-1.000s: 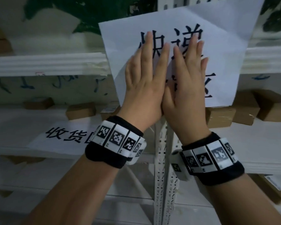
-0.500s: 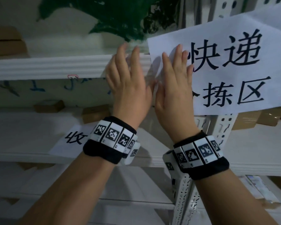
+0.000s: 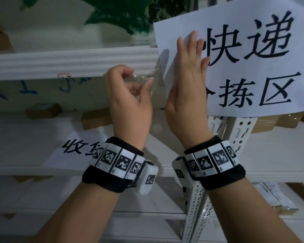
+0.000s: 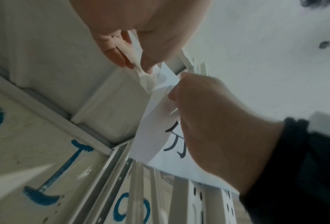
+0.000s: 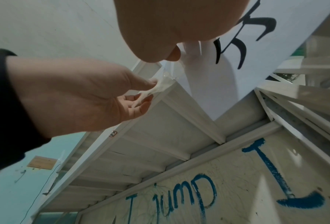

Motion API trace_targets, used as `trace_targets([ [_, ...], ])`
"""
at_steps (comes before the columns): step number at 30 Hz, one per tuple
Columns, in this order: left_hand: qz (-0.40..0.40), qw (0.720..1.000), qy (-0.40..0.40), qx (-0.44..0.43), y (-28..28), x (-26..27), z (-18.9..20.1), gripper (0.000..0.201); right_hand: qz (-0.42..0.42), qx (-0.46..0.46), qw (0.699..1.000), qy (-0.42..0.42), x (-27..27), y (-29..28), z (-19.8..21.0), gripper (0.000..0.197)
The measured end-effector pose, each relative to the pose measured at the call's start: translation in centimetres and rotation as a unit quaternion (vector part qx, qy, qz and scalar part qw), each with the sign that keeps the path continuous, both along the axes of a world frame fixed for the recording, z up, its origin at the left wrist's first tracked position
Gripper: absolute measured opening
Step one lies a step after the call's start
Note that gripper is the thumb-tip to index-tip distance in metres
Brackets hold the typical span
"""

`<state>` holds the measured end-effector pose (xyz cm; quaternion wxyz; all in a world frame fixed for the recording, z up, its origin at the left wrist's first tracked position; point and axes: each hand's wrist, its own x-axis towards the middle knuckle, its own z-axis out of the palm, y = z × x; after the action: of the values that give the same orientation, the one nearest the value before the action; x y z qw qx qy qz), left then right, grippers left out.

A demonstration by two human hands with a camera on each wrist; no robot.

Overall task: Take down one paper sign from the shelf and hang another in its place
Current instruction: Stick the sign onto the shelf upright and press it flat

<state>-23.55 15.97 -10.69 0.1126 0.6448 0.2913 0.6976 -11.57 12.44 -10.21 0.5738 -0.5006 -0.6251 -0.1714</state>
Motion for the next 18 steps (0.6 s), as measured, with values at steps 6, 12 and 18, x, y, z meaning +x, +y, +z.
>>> trace_targets([
  [6, -0.044, 0.997, -0.061, 0.021, -0.4, -0.7, 1.6, 0.040, 0.025, 0.023, 0.999, 0.017, -0.3, 0.1, 0.3, 0.080],
  [12, -0.068, 0.993, -0.092, 0.015, 0.9, -1.3, 2.9, 0.041, -0.003, 0.042, 0.999, 0.022, -0.9, 0.7, 1.0, 0.071],
  [18, -0.072, 0.992, -0.105, -0.001, 1.7, -2.2, 2.9, 0.042, -0.055, 0.050, 0.997, 0.004, -1.0, 1.7, 0.9, 0.061],
])
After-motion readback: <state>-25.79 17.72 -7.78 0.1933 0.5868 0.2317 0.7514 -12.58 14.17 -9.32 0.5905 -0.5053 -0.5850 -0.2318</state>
